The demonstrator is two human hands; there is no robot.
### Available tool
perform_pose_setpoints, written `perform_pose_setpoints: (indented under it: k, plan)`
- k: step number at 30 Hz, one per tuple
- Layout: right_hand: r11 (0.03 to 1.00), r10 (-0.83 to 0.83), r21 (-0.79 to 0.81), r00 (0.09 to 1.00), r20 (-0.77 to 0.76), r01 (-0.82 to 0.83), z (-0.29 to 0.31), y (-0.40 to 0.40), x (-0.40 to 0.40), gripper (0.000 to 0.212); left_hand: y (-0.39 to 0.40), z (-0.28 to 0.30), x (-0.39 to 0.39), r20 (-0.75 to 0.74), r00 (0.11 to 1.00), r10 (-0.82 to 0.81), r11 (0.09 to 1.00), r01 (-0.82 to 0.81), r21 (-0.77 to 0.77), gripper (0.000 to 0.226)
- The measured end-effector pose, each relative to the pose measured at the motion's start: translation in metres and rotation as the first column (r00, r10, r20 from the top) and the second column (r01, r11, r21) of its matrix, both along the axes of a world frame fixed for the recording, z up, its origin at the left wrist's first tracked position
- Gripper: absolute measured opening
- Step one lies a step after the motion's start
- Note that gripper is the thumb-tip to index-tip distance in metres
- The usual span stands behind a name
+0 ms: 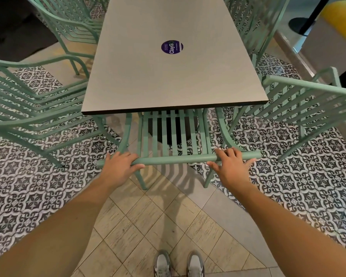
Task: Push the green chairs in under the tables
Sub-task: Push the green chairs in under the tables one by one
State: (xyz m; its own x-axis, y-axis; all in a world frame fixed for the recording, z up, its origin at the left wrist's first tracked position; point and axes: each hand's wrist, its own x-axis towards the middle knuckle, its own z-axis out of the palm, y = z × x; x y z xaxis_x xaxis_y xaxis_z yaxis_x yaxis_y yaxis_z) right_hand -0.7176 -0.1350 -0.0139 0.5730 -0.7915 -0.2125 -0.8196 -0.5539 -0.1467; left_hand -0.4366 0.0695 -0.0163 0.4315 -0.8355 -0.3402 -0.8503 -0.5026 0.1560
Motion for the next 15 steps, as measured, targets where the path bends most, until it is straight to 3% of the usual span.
perform_pose_setpoints:
  k: [7, 15]
  plan:
    - [1.000, -0.010, 0.014, 1.000, 0.002, 0.010, -0.003, -0.002, -0.009, 0.059, -0.003, 0.001, -0.009, 0.012, 1.000, 0.004, 1.000, -0.004, 0.024, 0.051]
    - [1.000, -0.012, 0.025, 1.000, -0.019, 0.012, -0.005, -0.004, -0.013, 0.060, -0.003, 0.002, -0.013, 0.022, 1.000, 0.004, 0.999, -0.005, 0.042, 0.062]
